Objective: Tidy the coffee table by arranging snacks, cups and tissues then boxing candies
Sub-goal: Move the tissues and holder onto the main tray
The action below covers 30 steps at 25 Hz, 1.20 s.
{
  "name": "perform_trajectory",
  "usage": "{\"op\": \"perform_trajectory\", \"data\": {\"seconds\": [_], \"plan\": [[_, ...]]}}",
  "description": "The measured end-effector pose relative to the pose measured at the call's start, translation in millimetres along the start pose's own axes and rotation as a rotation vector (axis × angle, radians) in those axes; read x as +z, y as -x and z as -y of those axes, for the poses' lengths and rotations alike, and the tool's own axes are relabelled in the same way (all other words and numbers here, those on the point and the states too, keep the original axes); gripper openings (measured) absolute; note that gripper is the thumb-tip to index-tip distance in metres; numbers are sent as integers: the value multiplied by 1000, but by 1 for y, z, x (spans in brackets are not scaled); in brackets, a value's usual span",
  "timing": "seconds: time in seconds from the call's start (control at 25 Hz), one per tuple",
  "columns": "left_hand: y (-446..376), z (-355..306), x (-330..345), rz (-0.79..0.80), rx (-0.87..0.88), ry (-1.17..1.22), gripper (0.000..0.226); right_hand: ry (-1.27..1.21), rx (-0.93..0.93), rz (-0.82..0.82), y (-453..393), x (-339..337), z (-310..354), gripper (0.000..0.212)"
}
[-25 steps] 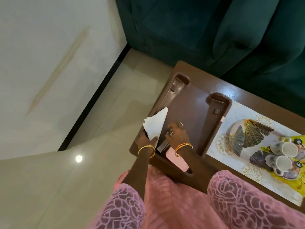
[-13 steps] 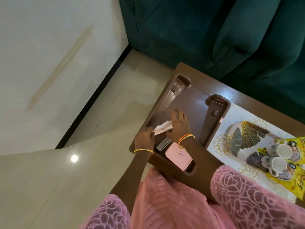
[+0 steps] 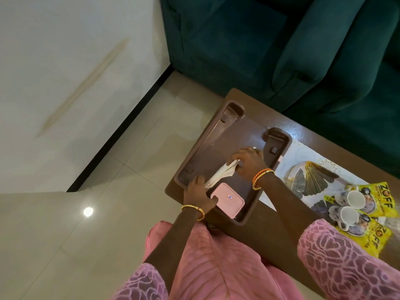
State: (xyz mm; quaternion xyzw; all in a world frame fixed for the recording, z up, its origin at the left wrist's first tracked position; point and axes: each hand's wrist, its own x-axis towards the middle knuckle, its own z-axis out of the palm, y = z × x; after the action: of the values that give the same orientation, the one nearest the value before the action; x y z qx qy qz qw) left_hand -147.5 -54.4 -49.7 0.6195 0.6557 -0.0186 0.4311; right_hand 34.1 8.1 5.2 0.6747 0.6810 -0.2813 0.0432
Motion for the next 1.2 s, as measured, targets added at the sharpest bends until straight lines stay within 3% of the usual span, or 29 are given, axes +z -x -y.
{"op": "perform_trajectory", "data": {"seconds": [0.32, 0.48, 0.64, 0.8, 0.96, 1.08, 1.2], "plan": [[-9, 5, 17, 35, -62, 77, 83, 42, -47, 17, -4, 46, 0, 22], [-18, 2, 19, 6, -76, 86, 72, -12, -28, 17, -10, 59, 3, 22], [-25, -2, 22, 4, -72, 104, 62, -132, 10, 53, -11, 69, 7, 36], [-28, -3, 25, -5, -80, 111, 60, -322, 125, -67, -12, 70, -3, 53], [-35, -6, 27, 2, -62, 93, 52, -17, 77, 124, -22, 82, -13, 74], [-43, -6, 20, 9, -42, 44, 43, 85, 17, 141, -32, 91, -13, 60], [-49, -3, 7, 1, 3, 31, 39, 31, 27, 131, -38, 88, -14, 43]]}}
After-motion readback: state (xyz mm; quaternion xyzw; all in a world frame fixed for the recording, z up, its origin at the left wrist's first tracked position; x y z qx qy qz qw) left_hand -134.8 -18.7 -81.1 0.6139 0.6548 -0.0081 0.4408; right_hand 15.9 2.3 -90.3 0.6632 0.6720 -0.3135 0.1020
